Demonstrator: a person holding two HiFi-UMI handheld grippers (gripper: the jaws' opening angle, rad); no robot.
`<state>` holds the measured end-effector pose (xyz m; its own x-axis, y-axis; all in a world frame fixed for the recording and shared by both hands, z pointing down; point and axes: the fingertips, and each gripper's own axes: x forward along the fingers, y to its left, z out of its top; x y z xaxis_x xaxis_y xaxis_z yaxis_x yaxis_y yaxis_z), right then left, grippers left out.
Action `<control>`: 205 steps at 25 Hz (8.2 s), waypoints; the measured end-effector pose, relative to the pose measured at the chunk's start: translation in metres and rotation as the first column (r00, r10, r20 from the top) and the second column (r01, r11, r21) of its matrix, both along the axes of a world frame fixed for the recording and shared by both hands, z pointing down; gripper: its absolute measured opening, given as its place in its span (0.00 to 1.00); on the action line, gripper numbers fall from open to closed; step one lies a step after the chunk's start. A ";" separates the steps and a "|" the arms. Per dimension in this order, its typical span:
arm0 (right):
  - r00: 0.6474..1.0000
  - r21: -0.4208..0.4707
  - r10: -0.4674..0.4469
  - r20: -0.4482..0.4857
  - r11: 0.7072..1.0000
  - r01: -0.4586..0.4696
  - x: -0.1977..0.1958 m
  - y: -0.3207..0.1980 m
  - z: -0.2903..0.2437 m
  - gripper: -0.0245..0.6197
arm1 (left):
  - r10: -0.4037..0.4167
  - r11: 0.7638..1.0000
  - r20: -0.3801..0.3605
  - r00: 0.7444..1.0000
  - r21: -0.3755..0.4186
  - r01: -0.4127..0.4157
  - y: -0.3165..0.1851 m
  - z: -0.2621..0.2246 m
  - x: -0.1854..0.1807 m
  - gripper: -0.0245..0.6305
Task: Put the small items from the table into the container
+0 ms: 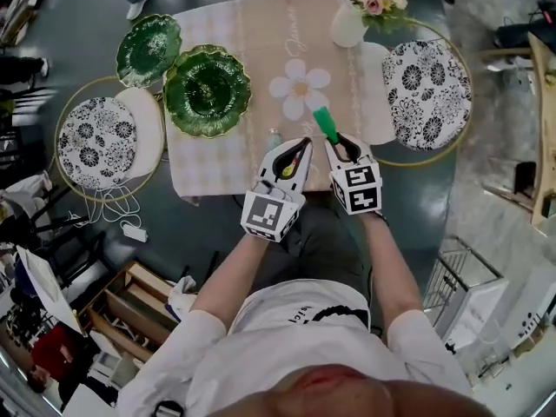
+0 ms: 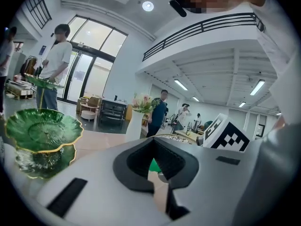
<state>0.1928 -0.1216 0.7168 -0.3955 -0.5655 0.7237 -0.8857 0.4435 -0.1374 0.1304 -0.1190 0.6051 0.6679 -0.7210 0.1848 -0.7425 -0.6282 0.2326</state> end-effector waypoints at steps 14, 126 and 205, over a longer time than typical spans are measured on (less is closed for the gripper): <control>0.986 0.146 -0.164 0.028 0.977 0.158 -0.093 -0.010 -0.145 0.20 | -0.161 0.980 0.007 0.987 0.117 0.160 0.005 -0.118 -0.085 0.05; 0.918 0.396 -0.279 0.282 0.905 0.154 -0.168 0.073 -0.307 0.06 | -0.186 0.966 0.017 0.982 0.186 0.180 0.089 -0.202 -0.132 0.05; 0.998 -0.509 0.070 -0.010 0.858 -0.065 -0.142 0.015 0.125 0.33 | -0.149 0.983 0.103 0.983 -0.091 0.159 0.007 0.115 -0.150 0.05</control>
